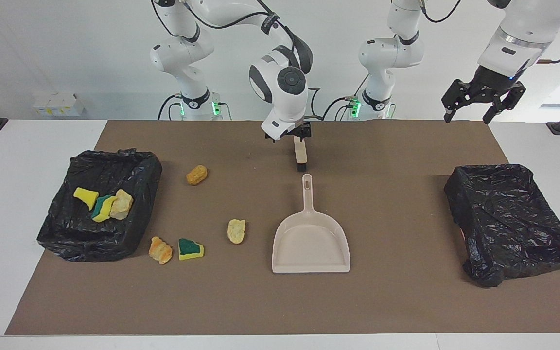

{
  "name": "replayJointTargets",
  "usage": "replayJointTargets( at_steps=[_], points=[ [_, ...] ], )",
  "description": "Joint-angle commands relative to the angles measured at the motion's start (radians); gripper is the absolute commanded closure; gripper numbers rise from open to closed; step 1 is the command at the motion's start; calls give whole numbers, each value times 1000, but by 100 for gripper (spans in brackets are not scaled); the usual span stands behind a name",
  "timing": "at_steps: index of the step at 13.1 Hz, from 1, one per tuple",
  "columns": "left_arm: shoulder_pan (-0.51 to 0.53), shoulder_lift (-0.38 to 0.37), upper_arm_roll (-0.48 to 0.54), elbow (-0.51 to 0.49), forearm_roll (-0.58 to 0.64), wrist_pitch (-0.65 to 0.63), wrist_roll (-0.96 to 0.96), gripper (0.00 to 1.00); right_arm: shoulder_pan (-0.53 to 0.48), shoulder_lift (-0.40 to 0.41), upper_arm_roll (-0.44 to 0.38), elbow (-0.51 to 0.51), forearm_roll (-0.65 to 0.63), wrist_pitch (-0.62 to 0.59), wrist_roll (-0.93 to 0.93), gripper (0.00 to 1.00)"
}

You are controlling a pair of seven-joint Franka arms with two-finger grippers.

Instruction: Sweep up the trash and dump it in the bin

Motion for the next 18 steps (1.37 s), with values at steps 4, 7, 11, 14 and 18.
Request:
replayJointTargets(
  at_steps=[4,7,11,14,18],
  points=[
    [-61,-31,-94,-40,6,31,-85,0,137,-112,0,-230,63,209,157,0],
    [-130,-9,-96,-101,6,175,-165,0,178,-113,0,-251,63,228,150,0],
    [-210,104,-94,-139,6,353,-218,0,208,-118,1,-268,66,224,37,18],
    [-265,195,-94,-173,6,491,-312,0,209,-115,1,-270,126,213,30,26],
    [-344,273,-94,-302,6,718,-366,0,209,-110,1,-268,128,211,30,55]
  ],
)
